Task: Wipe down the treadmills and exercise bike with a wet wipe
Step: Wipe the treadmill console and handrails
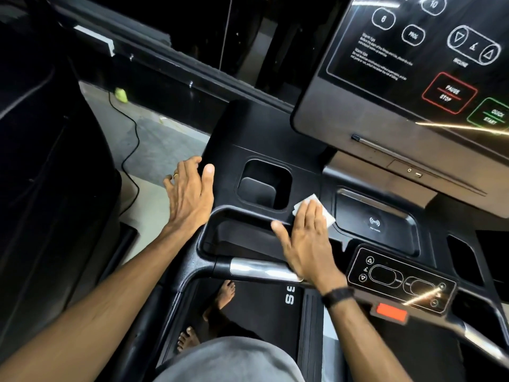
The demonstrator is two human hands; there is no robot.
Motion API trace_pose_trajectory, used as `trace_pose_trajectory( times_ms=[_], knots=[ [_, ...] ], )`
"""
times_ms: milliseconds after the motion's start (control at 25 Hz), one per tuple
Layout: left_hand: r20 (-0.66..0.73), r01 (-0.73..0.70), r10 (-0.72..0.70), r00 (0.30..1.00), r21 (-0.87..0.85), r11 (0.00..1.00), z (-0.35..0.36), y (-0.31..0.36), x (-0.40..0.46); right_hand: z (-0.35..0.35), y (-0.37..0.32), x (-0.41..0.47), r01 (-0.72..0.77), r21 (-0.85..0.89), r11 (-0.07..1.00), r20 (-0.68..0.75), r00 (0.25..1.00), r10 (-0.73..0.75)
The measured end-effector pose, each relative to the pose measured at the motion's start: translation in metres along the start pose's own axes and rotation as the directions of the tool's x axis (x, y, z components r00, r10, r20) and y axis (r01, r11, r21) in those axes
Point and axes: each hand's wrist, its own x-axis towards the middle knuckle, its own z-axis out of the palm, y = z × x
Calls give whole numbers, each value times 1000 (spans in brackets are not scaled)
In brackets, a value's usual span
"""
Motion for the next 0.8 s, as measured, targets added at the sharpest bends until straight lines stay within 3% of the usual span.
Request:
trace_pose_trajectory(
  times_ms=[160,320,480,640,800],
  knots=[
    [29,-3,3,1000,-15,1000,-1,1,-1,-6,-11,-5,-49,-43,998,78,996,52],
    [26,7,-7,1000,4,1000,-1,0,0,-18,5,69,-82,-1,997,-14,997,82],
    [11,8,-8,1000,7,1000,0,-1,-1,-33,11,119,-97,69,993,62,994,93],
    [-1,32,-32,999,-3,999,0,-1,0,-10,-3,69,-103,27,994,1,995,103],
    [16,22,-21,1000,-15,1000,1,1,0,10,-23,2,-10,35,999,-28,1000,11]
  ],
)
